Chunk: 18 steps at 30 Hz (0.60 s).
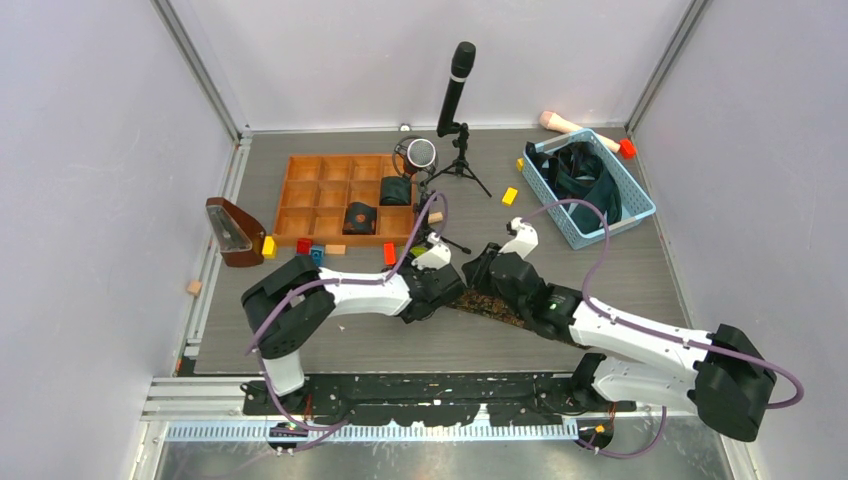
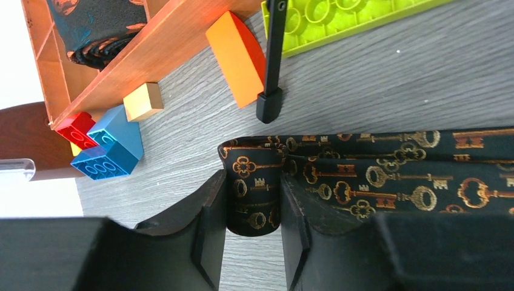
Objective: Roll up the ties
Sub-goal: Roll the tie at the center of the board.
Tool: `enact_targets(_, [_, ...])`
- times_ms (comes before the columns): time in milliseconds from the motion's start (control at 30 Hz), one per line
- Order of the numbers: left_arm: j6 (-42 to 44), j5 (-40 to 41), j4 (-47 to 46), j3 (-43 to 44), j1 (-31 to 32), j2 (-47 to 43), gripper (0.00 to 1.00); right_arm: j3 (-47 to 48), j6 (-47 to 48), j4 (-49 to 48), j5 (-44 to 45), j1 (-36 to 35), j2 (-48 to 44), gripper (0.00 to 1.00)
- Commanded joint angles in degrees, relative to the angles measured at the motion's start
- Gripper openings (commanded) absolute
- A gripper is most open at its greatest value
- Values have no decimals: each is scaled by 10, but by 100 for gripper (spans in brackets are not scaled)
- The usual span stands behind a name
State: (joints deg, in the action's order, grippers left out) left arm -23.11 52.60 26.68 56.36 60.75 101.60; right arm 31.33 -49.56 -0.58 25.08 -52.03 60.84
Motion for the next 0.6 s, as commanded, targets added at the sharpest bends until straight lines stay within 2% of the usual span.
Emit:
enact_targets(0, [-8,25,27,25,18,15,39,2,9,37,43,4,-27,29])
enact_targets(233, [-11,23,41,48,35,28,49,-22,-11,76,64,5,-63,29])
enact_targets(567, [-20,6,42,66,52,28,52,-52,-34,110,79,6,-112,30])
